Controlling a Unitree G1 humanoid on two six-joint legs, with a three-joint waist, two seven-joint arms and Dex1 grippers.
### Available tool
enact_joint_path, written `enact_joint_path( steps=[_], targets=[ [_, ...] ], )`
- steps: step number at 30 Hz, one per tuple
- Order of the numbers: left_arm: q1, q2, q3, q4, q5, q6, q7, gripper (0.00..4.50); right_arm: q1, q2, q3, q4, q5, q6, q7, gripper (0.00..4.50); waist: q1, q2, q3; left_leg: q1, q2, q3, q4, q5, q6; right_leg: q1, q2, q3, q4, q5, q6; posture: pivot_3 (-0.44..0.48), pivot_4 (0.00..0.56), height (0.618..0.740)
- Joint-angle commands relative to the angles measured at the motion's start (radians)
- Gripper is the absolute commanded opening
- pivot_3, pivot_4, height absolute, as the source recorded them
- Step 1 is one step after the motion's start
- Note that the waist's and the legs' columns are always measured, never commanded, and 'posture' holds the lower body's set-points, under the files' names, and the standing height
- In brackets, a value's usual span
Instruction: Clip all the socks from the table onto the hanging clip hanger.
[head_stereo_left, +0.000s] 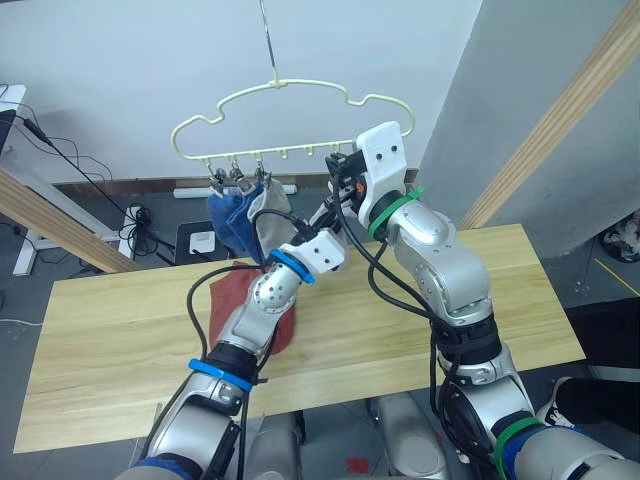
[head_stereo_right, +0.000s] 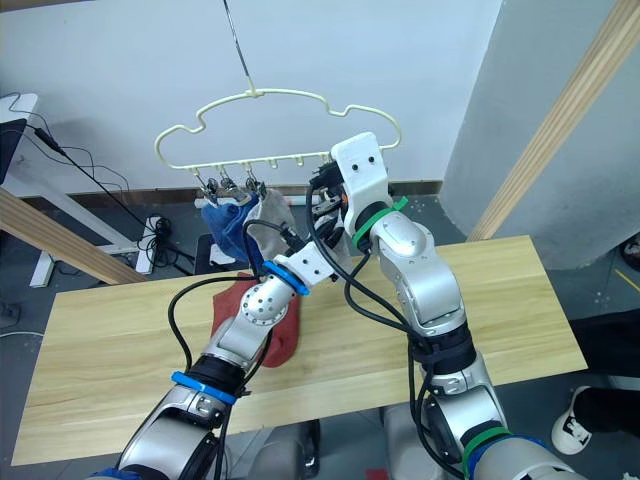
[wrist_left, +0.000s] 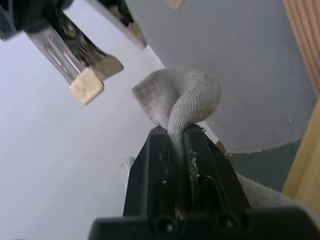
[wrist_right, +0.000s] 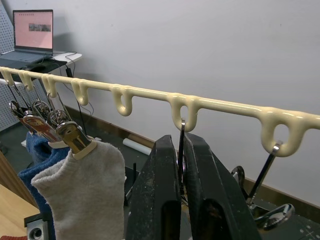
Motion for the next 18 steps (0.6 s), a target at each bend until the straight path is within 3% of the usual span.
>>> enact_joint_path(
  steps=[1,18],
  targets=[
    [0.027,0.017,0.008,-0.034,-0.005,-0.061,0.008,0.01,-0.001,0.006,0.003,-0.056,0.011,-0.011,-0.006,0.0,0.0,0.0,0.0,0.0,0.0,0.0,0.0,0.0,0.0,0.0,0.0,0.0,0.0,0.0,0.0,-0.272,0.318,0.733],
    [0.04,0.015,0.027,-0.072,-0.06,-0.119,0.0,0.01,0.001,0.0,0.007,-0.051,0.007,-0.014,-0.003,0.0,-0.001,0.0,0.0,0.0,0.0,0.0,0.0,0.0,0.0,0.0,0.0,0.0,0.0,0.0,0.0,-0.267,0.318,0.733]
  ],
)
